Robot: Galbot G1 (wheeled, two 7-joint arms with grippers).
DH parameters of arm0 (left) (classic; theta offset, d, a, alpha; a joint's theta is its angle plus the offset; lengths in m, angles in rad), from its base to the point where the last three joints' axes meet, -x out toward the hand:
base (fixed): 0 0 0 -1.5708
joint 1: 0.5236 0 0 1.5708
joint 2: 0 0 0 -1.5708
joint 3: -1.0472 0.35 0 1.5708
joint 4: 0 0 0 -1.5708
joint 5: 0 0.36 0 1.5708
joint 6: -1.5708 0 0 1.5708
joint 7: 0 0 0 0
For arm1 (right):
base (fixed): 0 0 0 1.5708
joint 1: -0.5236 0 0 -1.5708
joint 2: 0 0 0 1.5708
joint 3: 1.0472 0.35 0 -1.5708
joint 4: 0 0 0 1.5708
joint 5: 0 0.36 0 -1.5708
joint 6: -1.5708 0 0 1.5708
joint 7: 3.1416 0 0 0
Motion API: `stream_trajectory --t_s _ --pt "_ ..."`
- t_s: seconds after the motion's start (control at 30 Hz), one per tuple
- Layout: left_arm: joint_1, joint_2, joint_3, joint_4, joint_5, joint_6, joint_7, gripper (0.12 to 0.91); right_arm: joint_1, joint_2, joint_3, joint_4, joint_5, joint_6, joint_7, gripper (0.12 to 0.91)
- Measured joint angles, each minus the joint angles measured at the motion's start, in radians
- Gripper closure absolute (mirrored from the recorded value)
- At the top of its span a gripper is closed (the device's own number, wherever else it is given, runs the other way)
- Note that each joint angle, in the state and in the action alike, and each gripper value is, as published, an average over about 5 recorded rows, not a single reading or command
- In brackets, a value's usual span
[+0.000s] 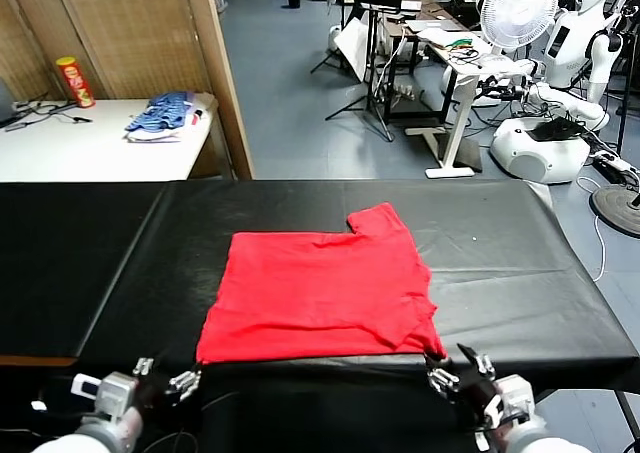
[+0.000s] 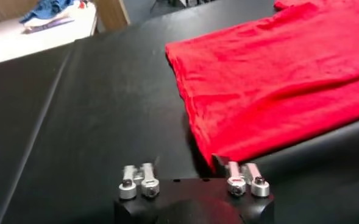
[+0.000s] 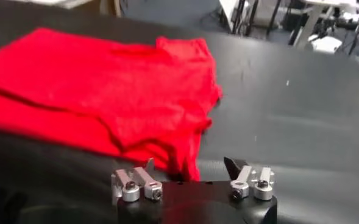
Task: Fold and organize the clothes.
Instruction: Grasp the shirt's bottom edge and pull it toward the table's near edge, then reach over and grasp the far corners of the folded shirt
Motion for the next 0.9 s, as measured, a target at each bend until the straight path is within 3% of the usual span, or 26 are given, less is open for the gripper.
stream_trajectory --t_s 0.2,0.53,0.73,0.9 --pt "-0.168 0.039 0.013 0.021 -0.142 0.0 -0.015 0.232 0.263 -0.002 -0.081 -0.181 0.015 0.032 0.023 0.227" --pt "-0.67 -0.047 0.221 0.4 -0.205 -0.017 -0.095 0.232 0.718 0.05 -0.326 -0.579 -0.001 0.029 0.065 0.227" --pt "-0.883 -0.104 0.354 0.612 -0.209 -0.026 -0.085 0.232 0.898 0.108 -0.423 -0.8 0.001 0.03 0.059 0.227" --pt "-1.013 -0.139 0.435 0.768 -0.208 -0.02 -0.067 0.232 1.004 0.16 -0.473 -0.961 -0.025 0.053 0.032 0.227"
